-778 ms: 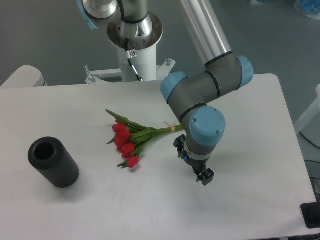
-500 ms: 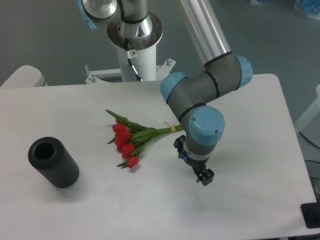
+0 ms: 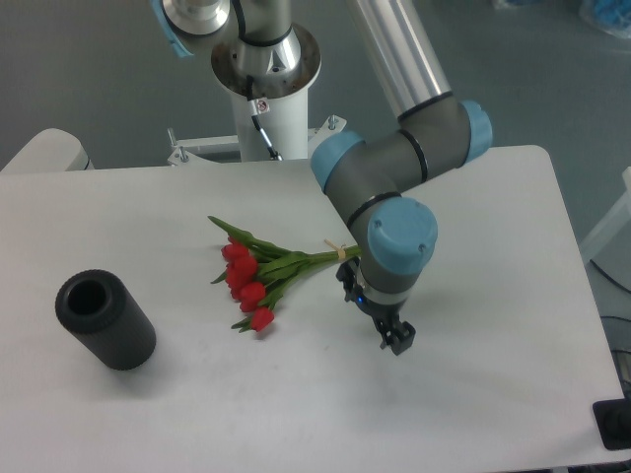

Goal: Pick up the flowers from the table
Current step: 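Move the gripper over the tulip stems and lower it onto them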

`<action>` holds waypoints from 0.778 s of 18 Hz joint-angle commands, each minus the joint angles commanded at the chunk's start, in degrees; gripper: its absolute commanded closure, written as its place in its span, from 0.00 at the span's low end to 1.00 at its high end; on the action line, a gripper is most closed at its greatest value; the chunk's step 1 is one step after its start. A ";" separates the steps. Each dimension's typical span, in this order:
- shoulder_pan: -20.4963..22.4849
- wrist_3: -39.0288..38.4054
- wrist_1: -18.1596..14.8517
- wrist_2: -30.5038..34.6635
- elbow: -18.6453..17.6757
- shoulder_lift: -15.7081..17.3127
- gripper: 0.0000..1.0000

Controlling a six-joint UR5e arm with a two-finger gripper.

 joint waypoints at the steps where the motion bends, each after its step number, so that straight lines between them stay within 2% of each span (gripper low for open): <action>1: 0.00 0.00 0.00 0.00 -0.79 0.62 0.00; 9: -0.52 0.27 0.35 0.26 -9.76 4.31 0.00; 14: -0.70 0.70 5.18 0.26 -15.56 5.54 0.00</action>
